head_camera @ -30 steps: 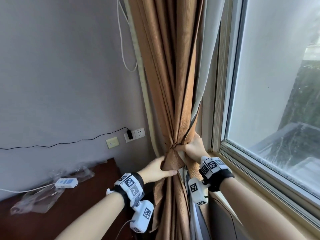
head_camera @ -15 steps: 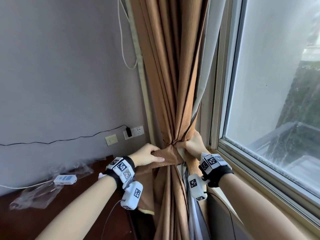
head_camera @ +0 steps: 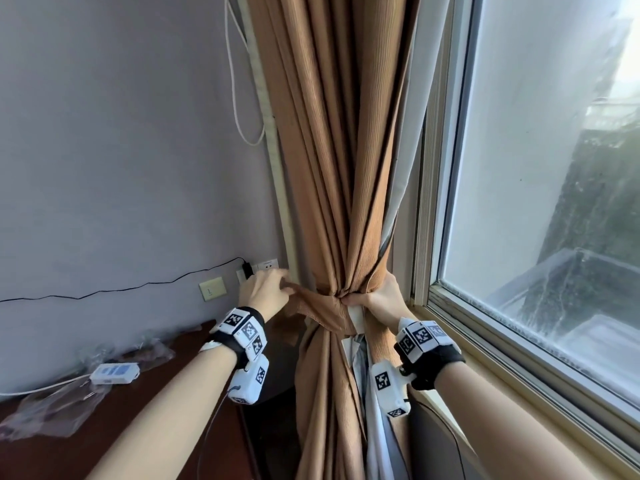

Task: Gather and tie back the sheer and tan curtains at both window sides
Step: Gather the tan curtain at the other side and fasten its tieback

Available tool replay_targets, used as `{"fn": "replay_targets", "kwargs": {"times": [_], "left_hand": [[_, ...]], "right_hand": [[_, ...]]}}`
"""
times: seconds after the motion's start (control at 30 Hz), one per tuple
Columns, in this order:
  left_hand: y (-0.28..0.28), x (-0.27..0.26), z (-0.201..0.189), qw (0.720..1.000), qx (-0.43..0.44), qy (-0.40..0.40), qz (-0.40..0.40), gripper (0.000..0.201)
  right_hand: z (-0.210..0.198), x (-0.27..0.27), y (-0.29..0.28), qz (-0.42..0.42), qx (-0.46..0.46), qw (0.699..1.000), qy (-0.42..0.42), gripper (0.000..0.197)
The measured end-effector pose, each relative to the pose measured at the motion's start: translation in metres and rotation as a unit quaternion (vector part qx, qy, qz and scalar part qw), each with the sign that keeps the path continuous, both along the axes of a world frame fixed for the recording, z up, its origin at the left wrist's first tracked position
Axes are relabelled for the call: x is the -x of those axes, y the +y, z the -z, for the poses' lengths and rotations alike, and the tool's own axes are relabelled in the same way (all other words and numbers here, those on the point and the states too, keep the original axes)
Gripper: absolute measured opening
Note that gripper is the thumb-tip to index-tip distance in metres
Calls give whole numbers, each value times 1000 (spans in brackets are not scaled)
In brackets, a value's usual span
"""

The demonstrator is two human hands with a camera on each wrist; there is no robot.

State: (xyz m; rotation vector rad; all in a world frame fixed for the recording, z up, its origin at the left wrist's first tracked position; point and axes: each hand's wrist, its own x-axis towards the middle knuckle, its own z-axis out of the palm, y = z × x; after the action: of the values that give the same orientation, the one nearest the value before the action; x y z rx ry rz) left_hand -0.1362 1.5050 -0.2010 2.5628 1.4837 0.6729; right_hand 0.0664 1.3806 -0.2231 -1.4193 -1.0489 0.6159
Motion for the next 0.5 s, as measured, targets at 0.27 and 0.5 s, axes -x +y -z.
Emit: {"fn": "replay_targets", "kwargs": {"times": [0.27, 0.5], "left_hand": [[-6, -35, 8, 998, -4, 64, 1, 20], [4, -61, 3, 990, 136, -1, 47, 31]], "right_hand": [[1, -5, 2, -7, 0, 1000, 16, 68], [5, -12, 7, -15, 12, 1000, 5, 68]]}}
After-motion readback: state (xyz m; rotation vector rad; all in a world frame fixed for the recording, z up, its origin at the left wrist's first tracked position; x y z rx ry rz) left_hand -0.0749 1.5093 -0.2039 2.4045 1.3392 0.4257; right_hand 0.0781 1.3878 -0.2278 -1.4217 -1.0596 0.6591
